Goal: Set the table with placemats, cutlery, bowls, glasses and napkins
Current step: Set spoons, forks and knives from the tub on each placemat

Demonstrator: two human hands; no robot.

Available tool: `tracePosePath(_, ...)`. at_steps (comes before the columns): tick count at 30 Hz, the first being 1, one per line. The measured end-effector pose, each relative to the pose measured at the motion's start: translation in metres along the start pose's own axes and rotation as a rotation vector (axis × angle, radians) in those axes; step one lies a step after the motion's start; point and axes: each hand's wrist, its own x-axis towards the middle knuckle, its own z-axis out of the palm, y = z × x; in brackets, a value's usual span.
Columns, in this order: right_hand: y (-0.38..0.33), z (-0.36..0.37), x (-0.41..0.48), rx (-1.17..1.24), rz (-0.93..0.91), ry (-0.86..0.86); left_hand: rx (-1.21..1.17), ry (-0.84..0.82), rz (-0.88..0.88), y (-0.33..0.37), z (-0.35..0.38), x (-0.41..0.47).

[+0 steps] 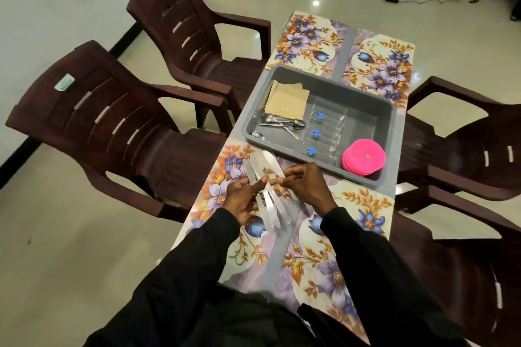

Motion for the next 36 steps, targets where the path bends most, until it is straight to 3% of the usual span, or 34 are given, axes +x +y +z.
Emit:
tracePosePath(4,0.025,-0.011,-0.040,0.048,0.043,0.017,0.012,-0.060,0.046,-0.024,-0.014,-0.016)
tracePosePath(11,0.090,-0.007,-0.107,-0.041,0.259,0.168,0.055,-0.146,-0.034,-0.068,-0.046,-0.030)
tracePosePath(17,0.132,-0.027,-0.148,-0.121,0.294,0.241,0.020,-0.182,-0.078,-0.099,-0.039,-0.060)
tracePosePath(23,0.172,-0.058,-0.135,-0.250,0.306,0.229,-0.023,-0.143,-0.056,-0.122,-0.031,-0.071)
tracePosePath(36,0.232,-0.067,-0.073,-0.407,0.200,0.168,-0.127,0.149,0.052,-0.186,-0.026,-0.096)
